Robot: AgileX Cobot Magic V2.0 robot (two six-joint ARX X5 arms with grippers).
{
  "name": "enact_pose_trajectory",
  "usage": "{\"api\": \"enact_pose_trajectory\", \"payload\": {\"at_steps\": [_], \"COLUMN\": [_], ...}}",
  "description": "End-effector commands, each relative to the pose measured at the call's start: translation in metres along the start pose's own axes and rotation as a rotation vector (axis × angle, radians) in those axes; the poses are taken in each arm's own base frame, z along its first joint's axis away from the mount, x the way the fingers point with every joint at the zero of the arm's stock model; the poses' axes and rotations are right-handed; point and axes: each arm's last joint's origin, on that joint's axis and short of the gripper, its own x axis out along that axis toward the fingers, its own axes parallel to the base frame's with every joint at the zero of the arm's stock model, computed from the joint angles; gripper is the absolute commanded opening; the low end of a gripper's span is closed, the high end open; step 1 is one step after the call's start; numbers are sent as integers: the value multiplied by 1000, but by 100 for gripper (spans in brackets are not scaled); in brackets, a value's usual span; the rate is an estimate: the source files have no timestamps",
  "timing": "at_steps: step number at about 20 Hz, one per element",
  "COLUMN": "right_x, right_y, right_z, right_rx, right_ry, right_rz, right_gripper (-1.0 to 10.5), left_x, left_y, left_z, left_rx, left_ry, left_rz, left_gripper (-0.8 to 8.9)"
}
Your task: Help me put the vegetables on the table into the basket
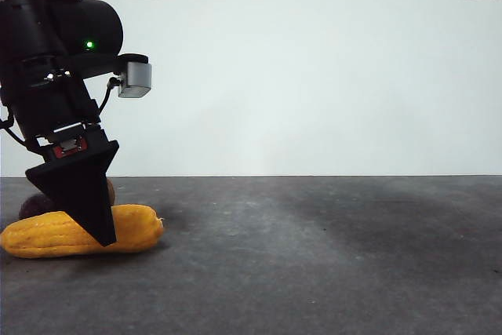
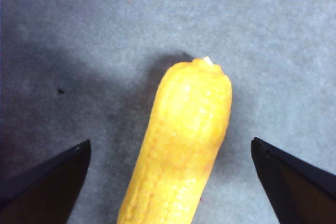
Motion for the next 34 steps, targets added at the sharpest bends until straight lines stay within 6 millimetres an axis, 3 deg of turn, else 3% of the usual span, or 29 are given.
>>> {"api": "enact_pose_trajectory", "payload": {"at_steps": [1,4,7,12,16,20,24,30,34], "right_x": [-3,-3,-3,-2,13,44,85,142,173], "right_y": [1,1,1,1,-4,-14,-26,-39,-43], "right_z": [0,0,0,-1,-1,3,-3,-52,-88], "right_rx": [-6,-9,-9,-3,13,44,97,239,374], "right_ry": [-13,-13,-12,4,54,128,195,244,229], "right_rz": [10,9,10,10,14,19,22,45,133], "right_gripper": [-8,-8,-8,-8,-8,-8,-8,-8,-8], "left_x": [1,1,1,-4,-37,-100,-151,-185,-184], "left_y": [0,-1,-1,-4,-11,-34,-62,-89,-93], "left_z": [1,0,0,-1,0,-7,-28,-53,-46], "left_rx": [-11,-18,-39,-57,-59,-66,-73,-92,-82], "left_ry": [1,10,10,10,-65,-253,-366,-468,-503], "left_rz": [-2,-9,-13,-22,27,73,134,154,112], "left_gripper": [192,55,-8,-7,-6,-6,-6,-6,-6]}}
